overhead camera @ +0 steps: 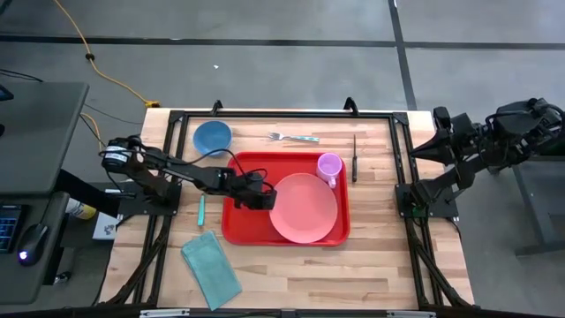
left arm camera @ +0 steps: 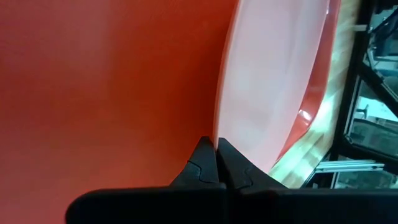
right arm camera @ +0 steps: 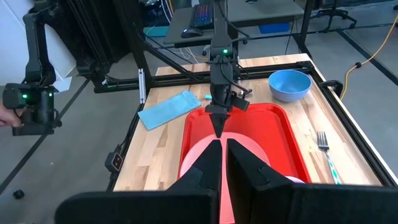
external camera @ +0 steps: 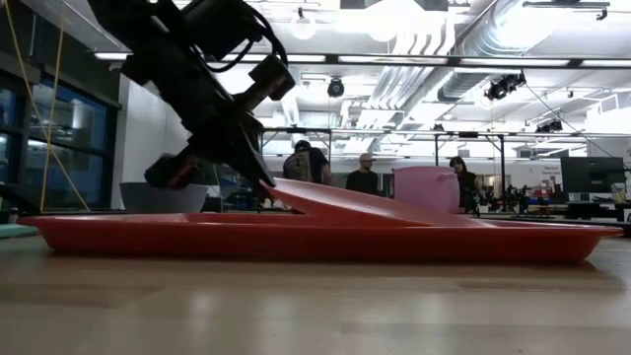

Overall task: Set up tray
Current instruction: Put the pink plate on the red tray to the bottom left of the purple cup

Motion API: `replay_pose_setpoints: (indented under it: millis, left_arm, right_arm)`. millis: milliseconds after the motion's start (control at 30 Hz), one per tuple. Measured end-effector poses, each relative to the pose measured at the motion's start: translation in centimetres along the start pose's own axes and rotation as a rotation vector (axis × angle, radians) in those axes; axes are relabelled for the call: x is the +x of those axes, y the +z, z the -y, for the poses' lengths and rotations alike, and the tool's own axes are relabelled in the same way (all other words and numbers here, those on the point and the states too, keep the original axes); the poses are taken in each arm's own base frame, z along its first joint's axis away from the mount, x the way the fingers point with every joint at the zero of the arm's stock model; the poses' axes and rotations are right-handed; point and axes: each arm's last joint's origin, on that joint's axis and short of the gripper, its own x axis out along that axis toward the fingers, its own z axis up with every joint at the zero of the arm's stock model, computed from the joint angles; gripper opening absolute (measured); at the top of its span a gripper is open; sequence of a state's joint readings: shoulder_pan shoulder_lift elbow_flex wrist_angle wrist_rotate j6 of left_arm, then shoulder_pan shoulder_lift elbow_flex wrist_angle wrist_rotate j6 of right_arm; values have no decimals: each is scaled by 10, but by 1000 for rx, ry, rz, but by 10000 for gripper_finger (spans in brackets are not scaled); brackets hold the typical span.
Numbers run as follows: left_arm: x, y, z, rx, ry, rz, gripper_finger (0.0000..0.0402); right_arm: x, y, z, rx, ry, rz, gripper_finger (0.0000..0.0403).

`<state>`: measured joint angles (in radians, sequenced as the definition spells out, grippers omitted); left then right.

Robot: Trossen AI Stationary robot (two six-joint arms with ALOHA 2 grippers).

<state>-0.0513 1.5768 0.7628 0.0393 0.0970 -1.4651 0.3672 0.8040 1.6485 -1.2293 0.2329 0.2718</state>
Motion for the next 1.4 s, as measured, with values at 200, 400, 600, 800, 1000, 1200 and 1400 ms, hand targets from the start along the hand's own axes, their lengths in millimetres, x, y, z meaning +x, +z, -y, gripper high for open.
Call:
replay_pose_setpoints:
  millis: [200,400,600,800,1000,1200,1400]
  left_arm:
    - [7,1,-1,-5,-5,10,12]
    - [7,1,-2,2,-2,6,12]
    - [7,0,-4,-8,26,-6,12]
    - [7,4,-4,-13,24,42,12]
    - [7,6,-5,-17,33,56,12]
    - [13,6,-7,-23,31,52,12]
    - [28,7,-10,-35,19,44,12]
  right_arm:
    - [0,0,0,0,0,0,0]
    - [0,0,0,1,1,2,0]
    - [0,1,0,-2,5,15,0]
    - [0,2,-1,-5,3,23,0]
    - [0,2,-1,-5,3,24,0]
    - [2,3,-1,-5,3,24,0]
    - [7,5,-3,-16,-1,10,0]
